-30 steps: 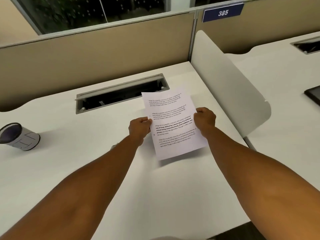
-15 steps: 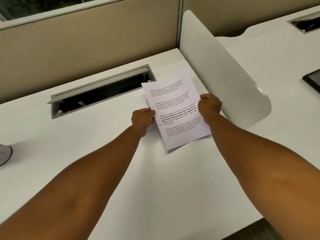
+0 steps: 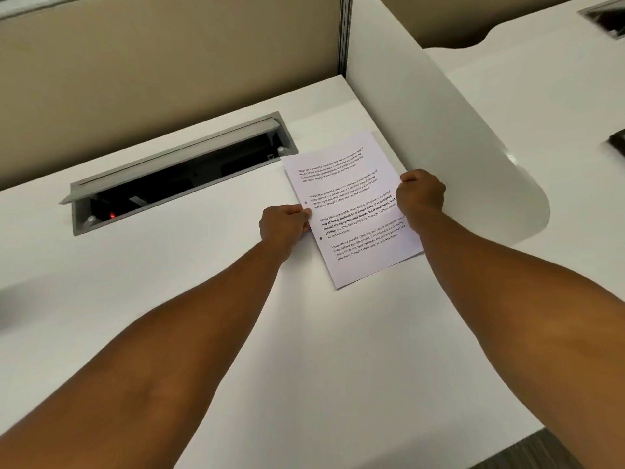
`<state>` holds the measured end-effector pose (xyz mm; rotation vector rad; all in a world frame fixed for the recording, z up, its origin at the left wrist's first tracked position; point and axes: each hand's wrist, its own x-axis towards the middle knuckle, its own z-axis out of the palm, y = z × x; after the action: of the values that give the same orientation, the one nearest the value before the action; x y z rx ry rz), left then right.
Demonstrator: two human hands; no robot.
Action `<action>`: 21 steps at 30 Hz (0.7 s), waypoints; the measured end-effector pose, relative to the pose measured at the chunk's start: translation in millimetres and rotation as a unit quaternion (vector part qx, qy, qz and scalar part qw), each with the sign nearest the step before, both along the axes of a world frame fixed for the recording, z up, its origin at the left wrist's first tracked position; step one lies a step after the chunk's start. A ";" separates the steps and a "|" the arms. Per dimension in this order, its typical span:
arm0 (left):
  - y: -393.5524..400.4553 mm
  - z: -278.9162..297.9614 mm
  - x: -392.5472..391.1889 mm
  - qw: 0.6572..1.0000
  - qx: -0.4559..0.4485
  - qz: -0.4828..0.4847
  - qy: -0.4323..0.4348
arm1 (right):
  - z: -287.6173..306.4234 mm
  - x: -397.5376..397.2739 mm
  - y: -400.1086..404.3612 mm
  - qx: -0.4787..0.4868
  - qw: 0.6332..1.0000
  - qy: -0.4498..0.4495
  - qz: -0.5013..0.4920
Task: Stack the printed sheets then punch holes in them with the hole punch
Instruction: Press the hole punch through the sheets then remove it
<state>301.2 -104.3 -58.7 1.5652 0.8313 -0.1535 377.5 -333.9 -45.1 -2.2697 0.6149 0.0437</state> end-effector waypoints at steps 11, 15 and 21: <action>7.5 -12.3 -23.2 0.926 0.304 -0.200 -0.101 | -6.7 -24.1 2.7 -0.080 0.985 -0.065 0.135; 12.4 -21.2 -34.4 0.846 0.413 -0.327 -0.088 | -16.3 -39.2 5.8 -0.132 0.964 -0.067 0.219; 10.4 -29.6 -35.5 0.811 0.446 -0.369 -0.081 | -28.2 -44.6 7.5 -0.163 0.949 -0.037 0.268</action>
<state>265.7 -93.9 -88.2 2.7094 0.0596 -0.1920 332.9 -326.4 -73.2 -2.6858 -0.0592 0.1313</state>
